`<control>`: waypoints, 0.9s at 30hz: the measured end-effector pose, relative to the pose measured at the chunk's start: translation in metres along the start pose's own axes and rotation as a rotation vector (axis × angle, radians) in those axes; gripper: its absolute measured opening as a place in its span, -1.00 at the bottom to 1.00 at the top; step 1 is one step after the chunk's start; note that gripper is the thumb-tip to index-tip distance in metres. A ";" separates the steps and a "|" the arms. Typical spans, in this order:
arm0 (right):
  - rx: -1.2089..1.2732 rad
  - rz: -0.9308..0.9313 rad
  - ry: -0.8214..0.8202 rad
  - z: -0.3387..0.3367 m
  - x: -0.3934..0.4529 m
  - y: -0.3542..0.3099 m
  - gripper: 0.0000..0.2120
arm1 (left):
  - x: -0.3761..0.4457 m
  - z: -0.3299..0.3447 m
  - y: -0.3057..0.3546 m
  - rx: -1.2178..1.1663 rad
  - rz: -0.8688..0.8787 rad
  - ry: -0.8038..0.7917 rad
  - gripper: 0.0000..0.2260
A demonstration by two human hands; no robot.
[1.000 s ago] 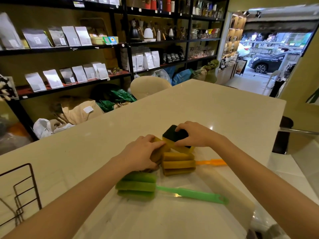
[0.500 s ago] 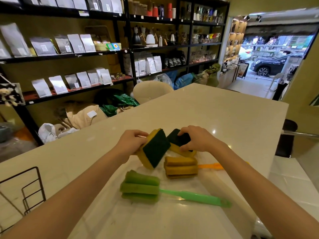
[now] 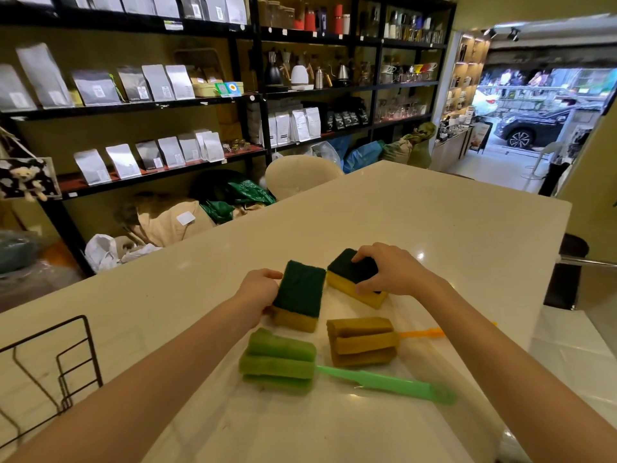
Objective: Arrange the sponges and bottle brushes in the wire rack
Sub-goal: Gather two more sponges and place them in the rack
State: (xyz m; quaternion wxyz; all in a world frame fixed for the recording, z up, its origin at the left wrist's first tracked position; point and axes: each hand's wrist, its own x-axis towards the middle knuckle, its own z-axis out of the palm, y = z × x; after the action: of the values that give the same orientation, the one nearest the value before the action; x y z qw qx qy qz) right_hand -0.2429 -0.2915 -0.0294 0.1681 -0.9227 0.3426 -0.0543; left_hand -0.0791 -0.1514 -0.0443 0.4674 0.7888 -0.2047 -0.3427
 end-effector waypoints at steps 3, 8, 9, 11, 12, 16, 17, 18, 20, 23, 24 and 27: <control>-0.004 0.004 0.002 0.000 -0.001 0.000 -0.46 | 0.003 -0.003 0.003 0.135 0.093 0.061 -0.63; -0.007 0.004 0.003 0.001 -0.002 0.000 -0.45 | -0.006 -0.009 0.013 0.665 0.530 -0.147 -0.51; -0.006 0.004 0.002 0.001 -0.002 0.000 -0.45 | -0.007 -0.009 0.014 0.739 0.566 -0.231 -0.42; -0.005 0.002 -0.009 -0.001 -0.002 0.000 -0.45 | -0.008 -0.011 0.014 0.815 0.581 -0.349 -0.28; -0.002 0.001 -0.018 -0.002 -0.002 0.001 -0.45 | -0.007 -0.012 0.013 0.837 0.576 -0.385 -0.24; 0.046 0.003 -0.069 -0.004 0.000 0.002 -0.48 | -0.003 -0.013 0.013 1.015 0.579 -0.461 -0.14; 0.064 0.005 -0.077 -0.004 0.000 0.002 -0.49 | -0.002 -0.013 0.015 1.042 0.581 -0.453 -0.14; 0.078 0.008 -0.085 -0.004 0.001 0.003 -0.50 | 0.000 -0.013 0.017 1.063 0.583 -0.436 -0.14; 0.090 0.018 -0.096 -0.005 0.001 0.002 -0.48 | 0.003 -0.012 0.022 1.141 0.576 -0.418 -0.13; 0.077 0.037 -0.078 -0.005 0.001 0.000 -0.45 | 0.004 -0.007 0.030 1.245 0.556 -0.423 -0.15; 0.073 0.046 -0.065 -0.005 0.001 0.000 -0.45 | 0.005 -0.006 0.031 1.239 0.551 -0.422 -0.17; 0.044 0.070 -0.017 -0.002 -0.001 -0.001 -0.46 | 0.006 -0.005 0.030 1.182 0.571 -0.398 -0.22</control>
State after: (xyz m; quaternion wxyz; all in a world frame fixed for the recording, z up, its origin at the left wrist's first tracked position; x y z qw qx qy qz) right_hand -0.2435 -0.2900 -0.0271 0.1929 -0.9067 0.3720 -0.0480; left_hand -0.0712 -0.1663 -0.0186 -0.0160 0.7484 -0.6395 -0.1753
